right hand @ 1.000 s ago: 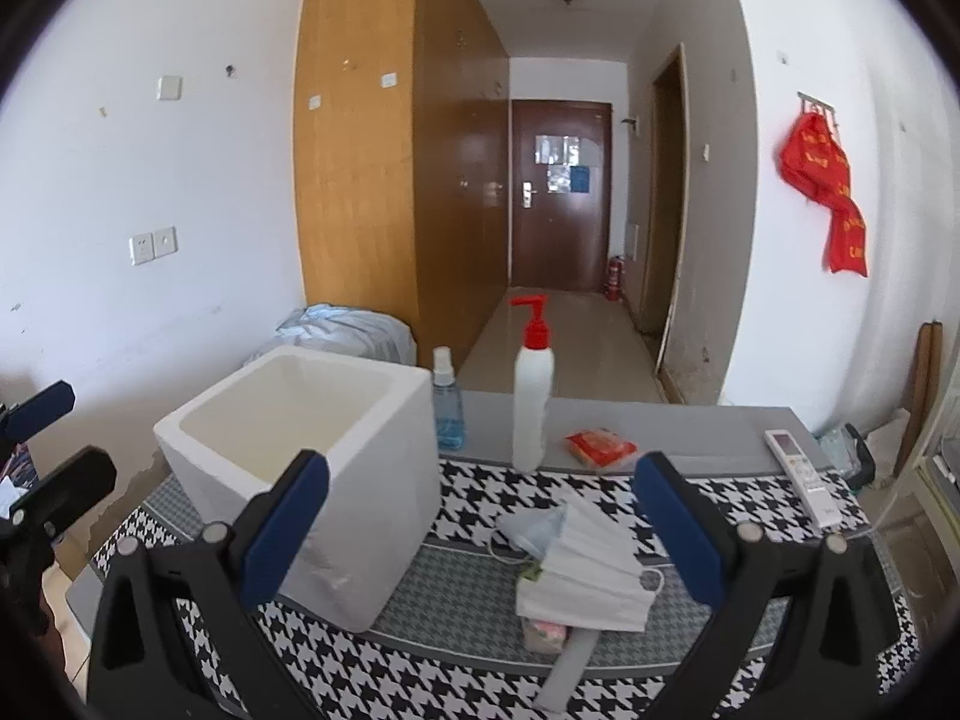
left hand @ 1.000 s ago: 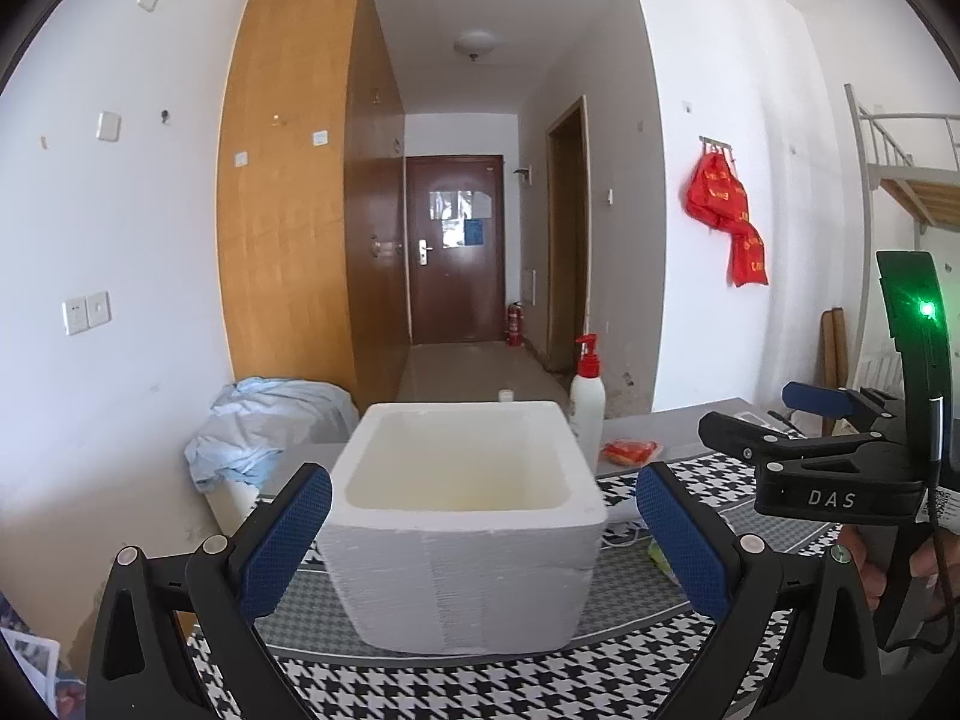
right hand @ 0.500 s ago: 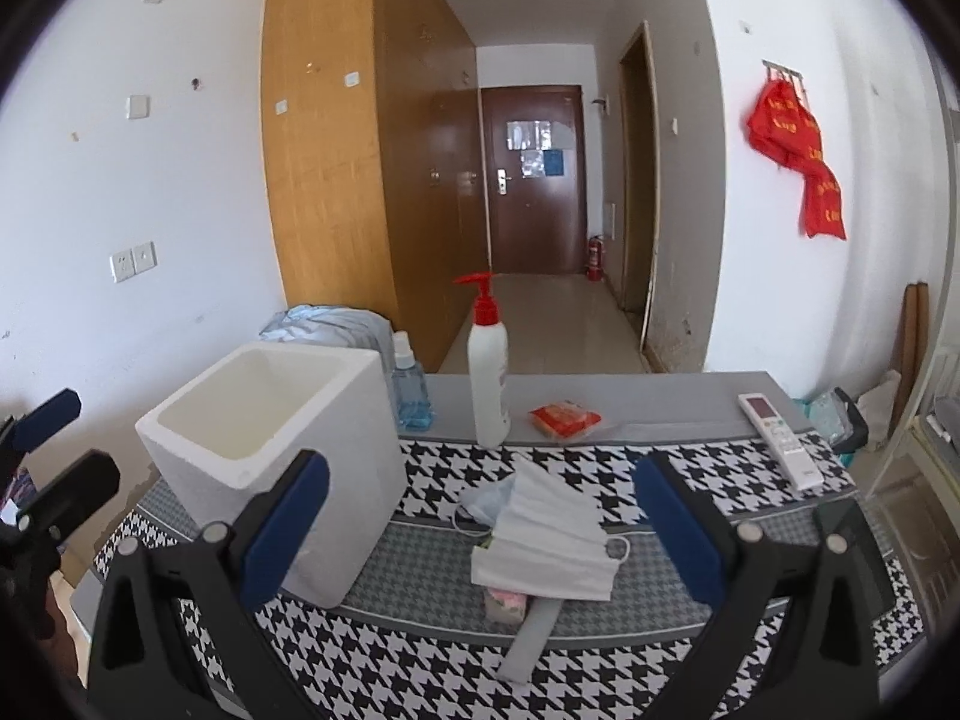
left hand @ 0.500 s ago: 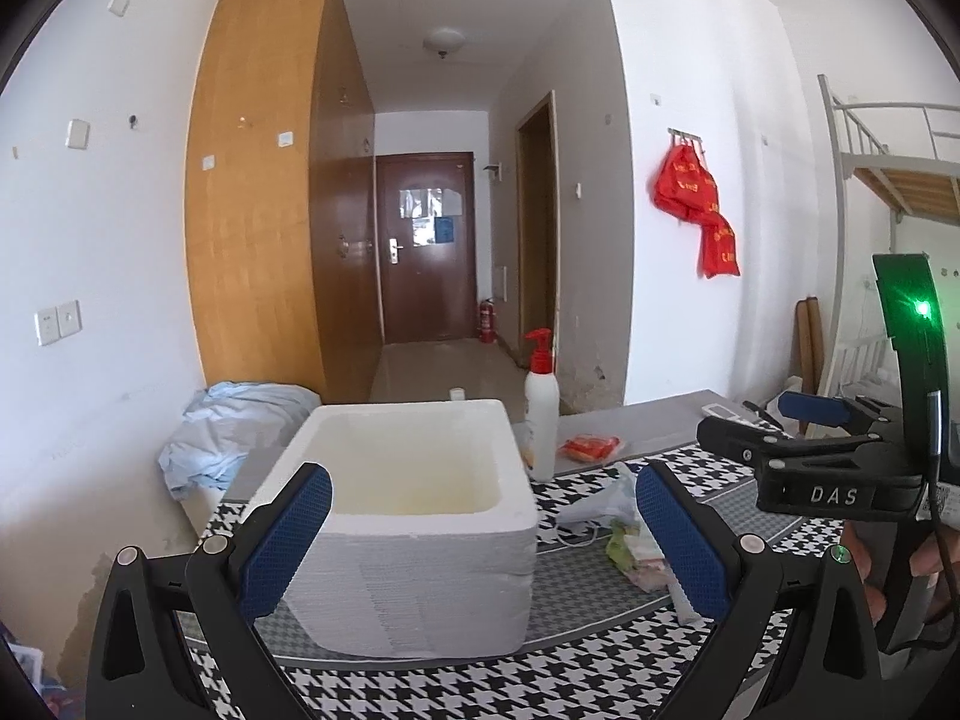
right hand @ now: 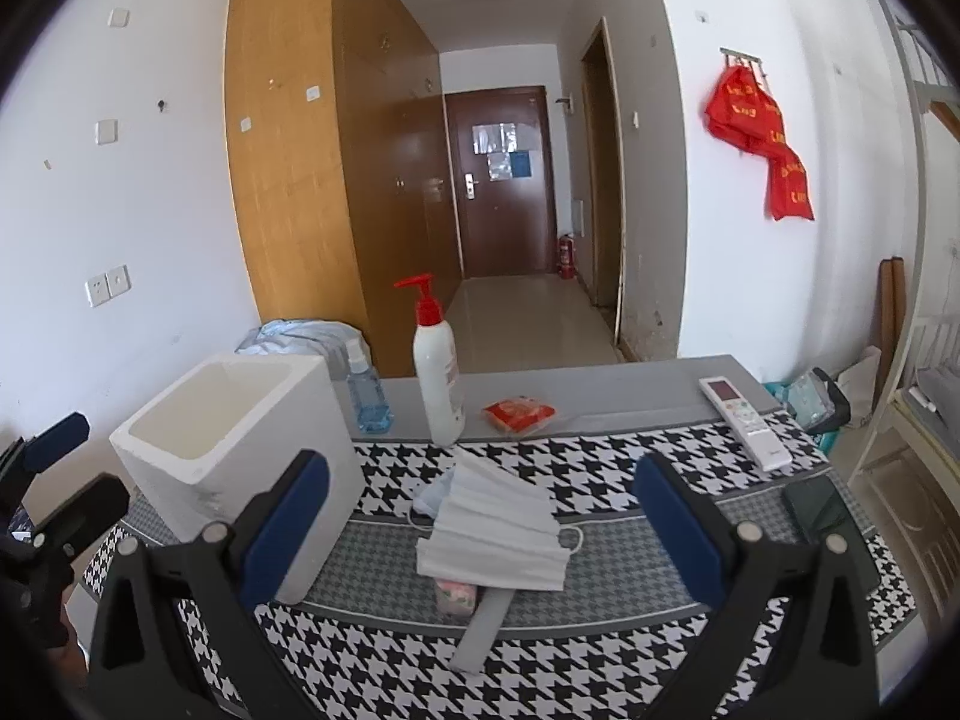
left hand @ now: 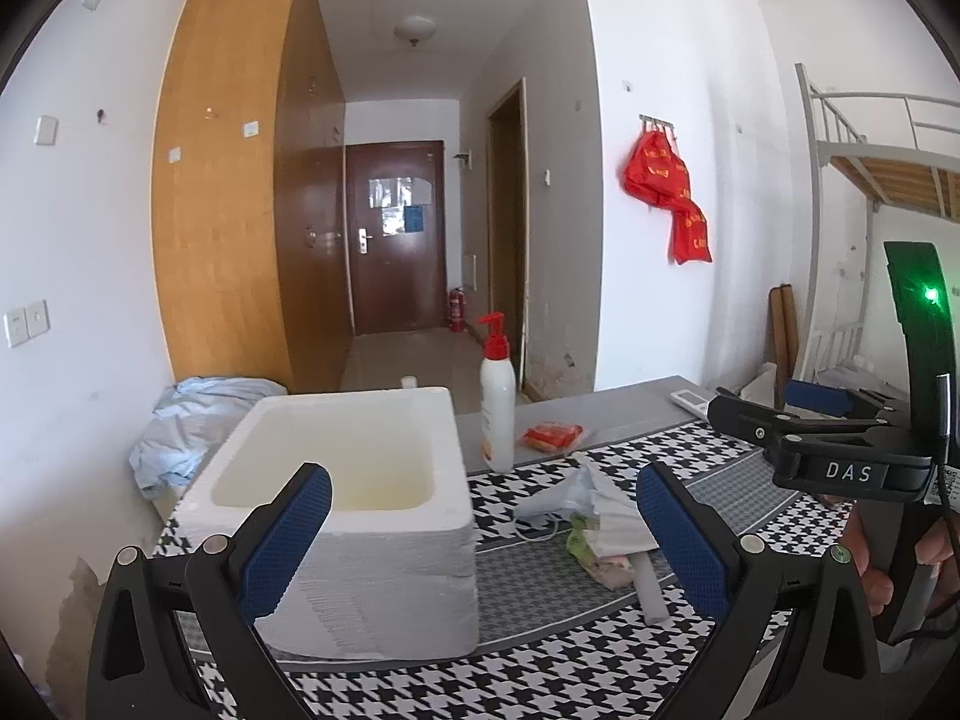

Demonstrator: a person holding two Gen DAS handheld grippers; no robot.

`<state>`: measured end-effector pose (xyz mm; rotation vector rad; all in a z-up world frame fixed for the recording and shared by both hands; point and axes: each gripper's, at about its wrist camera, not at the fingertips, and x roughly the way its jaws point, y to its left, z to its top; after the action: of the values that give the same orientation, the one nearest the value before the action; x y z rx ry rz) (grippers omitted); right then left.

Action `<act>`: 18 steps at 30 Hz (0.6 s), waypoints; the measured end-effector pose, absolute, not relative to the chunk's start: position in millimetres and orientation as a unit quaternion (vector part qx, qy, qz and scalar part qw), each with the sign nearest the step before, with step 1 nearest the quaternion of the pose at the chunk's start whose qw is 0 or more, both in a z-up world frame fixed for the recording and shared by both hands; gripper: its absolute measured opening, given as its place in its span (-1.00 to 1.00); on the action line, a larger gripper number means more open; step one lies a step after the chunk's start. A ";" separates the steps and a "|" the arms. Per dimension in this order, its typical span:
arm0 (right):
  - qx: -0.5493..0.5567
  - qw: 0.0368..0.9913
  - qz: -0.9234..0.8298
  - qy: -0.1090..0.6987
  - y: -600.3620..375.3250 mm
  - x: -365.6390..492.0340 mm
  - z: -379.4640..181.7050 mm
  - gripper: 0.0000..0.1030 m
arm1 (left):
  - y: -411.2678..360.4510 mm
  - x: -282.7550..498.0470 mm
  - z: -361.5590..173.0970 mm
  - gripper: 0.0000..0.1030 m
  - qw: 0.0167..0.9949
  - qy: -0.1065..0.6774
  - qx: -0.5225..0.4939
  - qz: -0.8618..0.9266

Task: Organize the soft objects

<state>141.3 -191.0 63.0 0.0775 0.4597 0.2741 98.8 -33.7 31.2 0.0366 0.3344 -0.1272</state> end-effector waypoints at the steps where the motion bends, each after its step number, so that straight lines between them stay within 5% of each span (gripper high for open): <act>1: 0.038 0.964 0.133 0.228 -192.7 141.5 62.0 0.99 | -34.4 99.9 31.1 0.97 0.984 0.167 0.018 -0.066; 18: 0.024 0.966 0.121 0.228 -214.8 134.8 46.9 0.99 | -62.9 108.6 13.7 0.98 0.975 0.190 0.027 -0.111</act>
<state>134.8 -214.8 46.9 0.0490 0.4604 0.2441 108.6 -62.9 13.7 0.0537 0.3833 -0.2245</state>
